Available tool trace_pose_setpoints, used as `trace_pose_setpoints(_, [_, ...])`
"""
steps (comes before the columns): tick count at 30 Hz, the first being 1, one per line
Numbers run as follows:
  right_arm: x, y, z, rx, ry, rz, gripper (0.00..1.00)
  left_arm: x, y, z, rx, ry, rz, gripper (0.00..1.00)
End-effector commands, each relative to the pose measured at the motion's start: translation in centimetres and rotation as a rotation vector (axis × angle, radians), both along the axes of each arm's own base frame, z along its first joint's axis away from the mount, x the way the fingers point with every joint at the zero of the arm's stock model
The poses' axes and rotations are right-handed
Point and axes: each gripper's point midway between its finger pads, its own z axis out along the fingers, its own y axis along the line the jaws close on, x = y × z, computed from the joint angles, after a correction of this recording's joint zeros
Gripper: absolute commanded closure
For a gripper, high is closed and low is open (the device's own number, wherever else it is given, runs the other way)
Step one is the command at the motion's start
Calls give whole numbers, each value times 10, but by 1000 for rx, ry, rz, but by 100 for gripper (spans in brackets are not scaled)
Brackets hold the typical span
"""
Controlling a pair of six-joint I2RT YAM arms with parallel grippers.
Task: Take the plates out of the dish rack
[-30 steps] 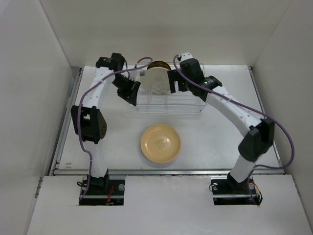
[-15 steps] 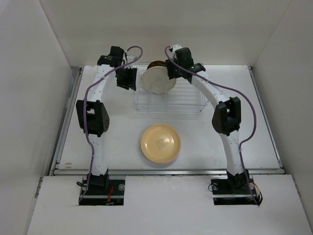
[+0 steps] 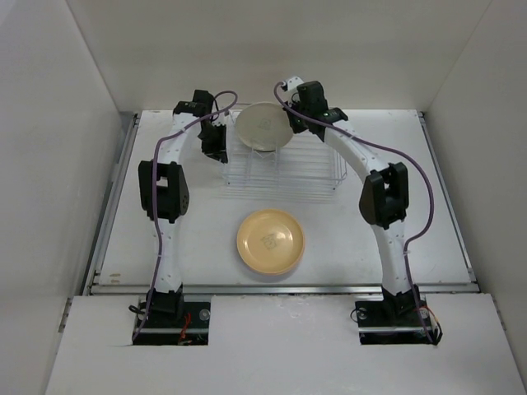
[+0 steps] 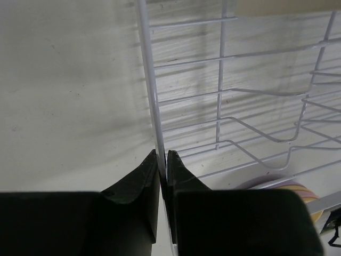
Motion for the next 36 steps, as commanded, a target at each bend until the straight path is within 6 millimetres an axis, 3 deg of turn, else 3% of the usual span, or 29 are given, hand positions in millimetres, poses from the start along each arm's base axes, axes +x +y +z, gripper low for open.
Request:
trace_pose_setpoints(1, [-5,3,98,108,-184,7,100,-8,-5,-1,-40,51,55,100])
trace_pose_setpoints(5, [-14,-12,148,140,-281,-60,100,-15,-9,7,-76,64,120,100])
trace_pose_setpoints(6, [-16,-16,147,139,-289,-71,100,-19,-9,14,-81,60,131,100])
trace_pose_setpoints(7, [-25,-20,166,154,-319,-71,100,-25,-9,9,-80,78,141,100])
trace_pose_setpoints(12, [-52,-25,171,161,-304,-66,100,-31,-8,13,-85,78,154,100])
trace_pose_setpoints(15, [-81,-20,166,182,-184,-7,100,-31,-10,18,-96,69,150,100])
trace_pose_setpoints(16, [-91,-16,155,180,-125,33,100,-33,-15,24,-109,62,136,100])
trace_pose_setpoints(17, [-120,-5,141,198,-8,137,100,-35,-15,21,-107,73,136,100])
trace_pose_setpoints(18, [-135,-1,136,208,49,182,100,-36,-15,27,-110,59,135,100])
trace_pose_setpoints(19, [-152,6,118,205,133,224,100,-36,-15,27,-110,59,135,100])
trace_pose_setpoints(20, [-179,6,85,184,272,253,100,-36,-15,31,-112,50,135,100])
trace_pose_setpoints(23, [-229,9,45,112,434,272,100,-34,-15,33,-112,38,126,100])
trace_pose_setpoints(24, [-254,3,19,66,536,274,100,-34,-17,34,-123,41,122,100])
trace_pose_setpoints(27, [-302,3,-13,17,679,322,99,-36,-20,40,-147,38,112,100])
trace_pose_setpoints(28, [-311,3,-17,13,697,334,99,-36,-21,40,-147,38,112,100])
trace_pose_setpoints(32, [-331,5,-38,8,790,355,83,-36,-18,43,-137,21,104,100])
trace_pose_setpoints(35, [-330,8,-57,-56,813,332,65,-35,-15,44,-115,9,94,98])
trace_pose_setpoints(36, [-331,9,-60,-80,813,329,48,-33,-14,50,-110,-10,96,86])
